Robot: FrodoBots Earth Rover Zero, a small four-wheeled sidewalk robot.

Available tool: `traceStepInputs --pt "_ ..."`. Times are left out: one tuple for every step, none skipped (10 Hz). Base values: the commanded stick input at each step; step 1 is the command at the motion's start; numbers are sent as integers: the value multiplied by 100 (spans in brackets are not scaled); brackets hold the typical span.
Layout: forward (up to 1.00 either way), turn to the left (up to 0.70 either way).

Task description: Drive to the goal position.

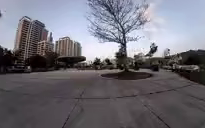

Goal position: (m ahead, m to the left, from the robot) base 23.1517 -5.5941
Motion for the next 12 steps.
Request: traceStepInputs --pt "100 40" --pt "100 40" --pt "100 40" --pt "100 40" --pt "100 40" --pt "100 40" --pt "100 33" --pt "100 6" --pt "100 0" --pt "100 0" --pt "100 0" --pt "100 0"
